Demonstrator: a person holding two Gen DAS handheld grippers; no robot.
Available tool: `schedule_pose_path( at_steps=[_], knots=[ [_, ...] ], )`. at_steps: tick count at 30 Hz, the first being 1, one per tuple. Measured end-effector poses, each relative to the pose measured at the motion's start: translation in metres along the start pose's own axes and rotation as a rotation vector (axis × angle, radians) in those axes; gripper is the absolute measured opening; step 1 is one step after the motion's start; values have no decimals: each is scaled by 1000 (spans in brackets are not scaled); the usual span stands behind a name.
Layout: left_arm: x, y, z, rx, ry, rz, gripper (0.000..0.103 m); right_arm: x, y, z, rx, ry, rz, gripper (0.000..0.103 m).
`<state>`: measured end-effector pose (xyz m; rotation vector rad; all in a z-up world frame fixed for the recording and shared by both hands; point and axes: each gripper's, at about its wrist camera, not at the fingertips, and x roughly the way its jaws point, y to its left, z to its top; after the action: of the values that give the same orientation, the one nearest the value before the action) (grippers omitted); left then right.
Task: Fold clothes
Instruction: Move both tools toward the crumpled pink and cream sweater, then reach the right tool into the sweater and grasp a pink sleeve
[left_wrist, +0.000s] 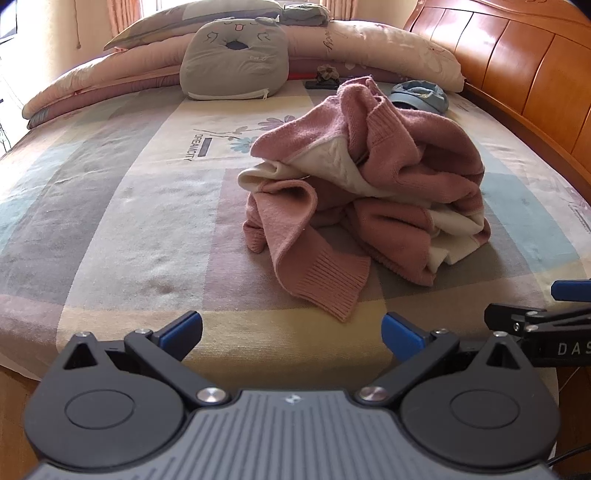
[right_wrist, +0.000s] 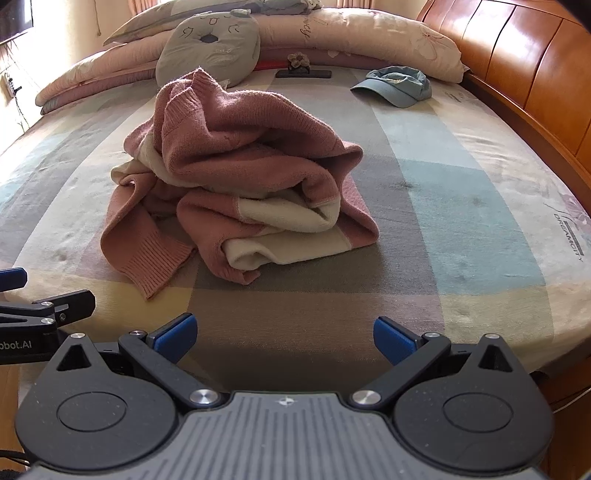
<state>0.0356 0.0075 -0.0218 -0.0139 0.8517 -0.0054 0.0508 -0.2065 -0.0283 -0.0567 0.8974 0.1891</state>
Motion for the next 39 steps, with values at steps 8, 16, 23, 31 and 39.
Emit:
schedule_pose_path(
  at_steps=[8,16,23,31,39],
  knots=[
    [15,4,8,10,-13,11,102,16,-4,13,5,14,27,103],
    [36,8,20,23,-6,22,102,33,-9,30,5,20,47,103],
    [54,16,38,8,-46,-6,102,44,-16,49,-8,25,94,103],
    [81,16,64,25,-35,4,102,51,-41,80,24,-5,53,103],
    [105,32,83,31,-3,67,102,61,-50,97,46,-15,54,103]
  ],
)
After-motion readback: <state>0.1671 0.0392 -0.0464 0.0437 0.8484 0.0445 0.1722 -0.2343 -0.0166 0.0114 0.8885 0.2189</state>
